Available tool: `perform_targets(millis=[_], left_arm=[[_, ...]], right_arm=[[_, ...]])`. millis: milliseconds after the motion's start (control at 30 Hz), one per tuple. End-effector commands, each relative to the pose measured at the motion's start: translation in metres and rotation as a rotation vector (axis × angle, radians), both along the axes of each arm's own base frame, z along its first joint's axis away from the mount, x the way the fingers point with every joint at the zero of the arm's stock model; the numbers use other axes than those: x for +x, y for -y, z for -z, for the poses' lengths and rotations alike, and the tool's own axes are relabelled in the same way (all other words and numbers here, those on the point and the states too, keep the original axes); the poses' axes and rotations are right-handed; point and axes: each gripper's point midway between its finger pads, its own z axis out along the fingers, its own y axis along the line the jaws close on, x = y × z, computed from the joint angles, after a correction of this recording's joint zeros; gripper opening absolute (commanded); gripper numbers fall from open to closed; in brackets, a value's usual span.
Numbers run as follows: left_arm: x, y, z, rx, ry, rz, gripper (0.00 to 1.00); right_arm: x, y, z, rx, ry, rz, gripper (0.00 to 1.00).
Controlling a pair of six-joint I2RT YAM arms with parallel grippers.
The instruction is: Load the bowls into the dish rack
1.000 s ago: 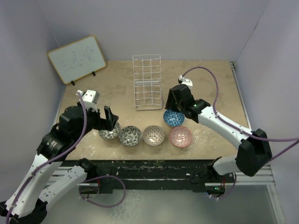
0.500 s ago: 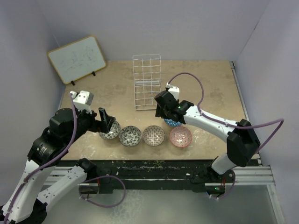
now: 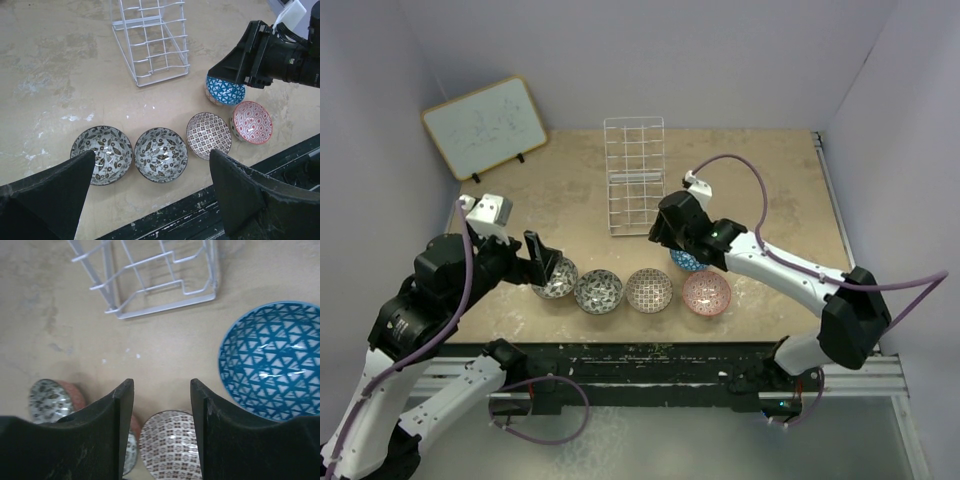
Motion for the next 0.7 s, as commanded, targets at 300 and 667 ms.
perform_targets(millis=[300, 667], left_arm=[[0.006, 0.002, -0.015, -0.008, 0.058, 0.006, 0.99], [0.001, 0.002, -0.011, -0.044, 0.04, -0.001, 0.99]], right_arm=[[0.025, -0.072, -0.019, 0.553, 0.08, 0.262, 0.31], [0.027, -0.075, -0.004, 0.596, 0.191, 0.334, 0.3]])
